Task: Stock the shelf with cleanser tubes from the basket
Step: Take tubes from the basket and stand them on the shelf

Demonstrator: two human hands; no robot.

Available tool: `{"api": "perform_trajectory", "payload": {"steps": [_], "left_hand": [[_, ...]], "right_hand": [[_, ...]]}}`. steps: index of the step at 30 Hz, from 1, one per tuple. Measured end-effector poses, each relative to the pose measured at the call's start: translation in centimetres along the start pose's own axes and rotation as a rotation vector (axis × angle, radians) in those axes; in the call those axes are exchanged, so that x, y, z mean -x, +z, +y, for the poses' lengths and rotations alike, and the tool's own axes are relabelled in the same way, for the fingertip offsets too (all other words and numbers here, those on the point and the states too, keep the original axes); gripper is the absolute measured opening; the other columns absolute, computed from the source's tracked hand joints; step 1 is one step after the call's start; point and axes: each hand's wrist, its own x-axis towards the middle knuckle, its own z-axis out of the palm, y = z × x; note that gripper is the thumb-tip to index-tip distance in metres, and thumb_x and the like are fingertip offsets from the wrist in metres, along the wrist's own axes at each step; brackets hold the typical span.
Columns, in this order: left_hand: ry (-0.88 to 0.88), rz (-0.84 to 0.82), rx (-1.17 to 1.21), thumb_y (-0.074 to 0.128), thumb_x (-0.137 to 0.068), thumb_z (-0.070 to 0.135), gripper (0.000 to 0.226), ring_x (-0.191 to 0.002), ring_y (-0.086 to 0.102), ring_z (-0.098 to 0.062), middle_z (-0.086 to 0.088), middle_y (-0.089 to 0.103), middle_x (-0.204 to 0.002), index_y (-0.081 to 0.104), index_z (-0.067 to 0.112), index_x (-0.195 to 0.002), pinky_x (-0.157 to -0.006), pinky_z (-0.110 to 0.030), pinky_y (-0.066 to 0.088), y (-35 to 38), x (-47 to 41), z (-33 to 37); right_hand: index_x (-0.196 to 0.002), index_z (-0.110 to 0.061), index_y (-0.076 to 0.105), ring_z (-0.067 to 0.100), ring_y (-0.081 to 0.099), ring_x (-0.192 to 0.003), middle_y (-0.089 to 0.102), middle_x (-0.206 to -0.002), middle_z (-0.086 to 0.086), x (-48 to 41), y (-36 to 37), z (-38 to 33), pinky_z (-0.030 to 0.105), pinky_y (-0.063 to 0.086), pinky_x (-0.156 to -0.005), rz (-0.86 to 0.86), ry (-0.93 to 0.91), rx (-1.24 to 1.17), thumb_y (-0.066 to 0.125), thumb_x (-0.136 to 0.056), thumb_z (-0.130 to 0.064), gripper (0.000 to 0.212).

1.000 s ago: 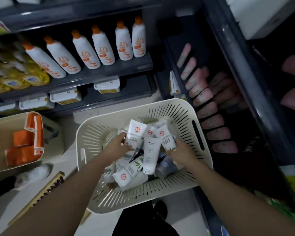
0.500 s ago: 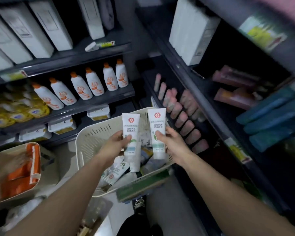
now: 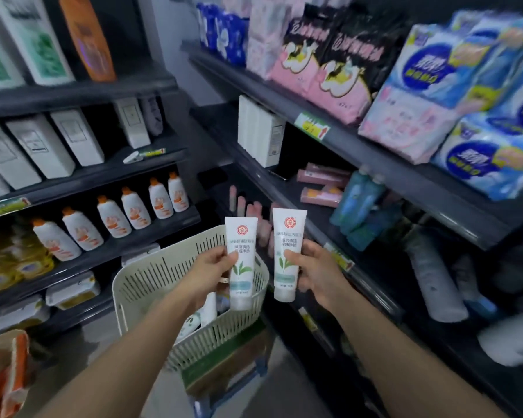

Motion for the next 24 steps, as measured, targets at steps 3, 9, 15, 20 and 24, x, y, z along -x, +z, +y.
{"api": "perform_trajectory", "payload": {"steps": [3,9,15,20,24], "left_hand": [[0.043,-0.073,-0.002,0.049,-0.099,0.017,0.017,-0.08,0.067,-0.021,-0.008,0.071,-0.097,0.062,0.013,-0.11,-0.07,-0.035,0.054,1.2,1.2,1.1],[0.11,-0.256,-0.054,0.052,-0.098,0.016,0.015,-0.08,0.069,-0.017,-0.005,0.073,-0.097,0.061,0.013,-0.109,-0.062,-0.029,0.055,3.3,3.7,2.8],[0.137,-0.431,-0.043,0.052,-0.097,0.009,0.019,-0.081,0.071,-0.016,-0.01,0.071,-0.106,0.059,0.009,-0.114,-0.061,-0.031,0.06,6.6,7.0,3.6],[0.177,-0.543,-0.095,0.053,-0.096,0.008,0.015,-0.076,0.069,-0.013,0.0,0.071,-0.096,0.06,0.011,-0.109,-0.059,-0.029,0.058,10.4,9.6,2.9],[0.179,-0.644,-0.13,0.055,-0.096,0.01,0.012,-0.084,0.069,-0.017,0.001,0.072,-0.098,0.062,0.016,-0.104,-0.065,-0.032,0.057,13.9,12.1,2.7]], "right_hand": [[-0.112,-0.015,0.062,0.017,0.069,-0.076,0.071,-0.1,0.001,2.1,-1.5,-0.7,0.034,0.054,-0.066,0.086,-0.064,-0.008,0.062,-0.089,-0.002,0.027],[-0.112,-0.017,0.064,0.013,0.069,-0.081,0.071,-0.101,0.001,7.5,-3.7,-1.3,0.033,0.056,-0.068,0.267,-0.149,-0.019,0.064,-0.09,-0.009,0.023],[-0.104,-0.019,0.066,0.017,0.071,-0.083,0.074,-0.094,-0.002,13.9,-5.3,-0.5,0.038,0.059,-0.073,0.456,-0.204,0.004,0.066,-0.088,-0.009,0.019],[-0.11,-0.014,0.065,0.022,0.071,-0.089,0.075,-0.099,0.004,20.1,-7.6,0.6,0.037,0.057,-0.074,0.61,-0.25,0.012,0.068,-0.087,-0.009,0.024],[-0.109,-0.017,0.066,0.024,0.071,-0.094,0.076,-0.098,0.002,24.9,-10.0,1.1,0.047,0.055,-0.089,0.697,-0.271,0.018,0.069,-0.086,-0.01,0.023]]}}
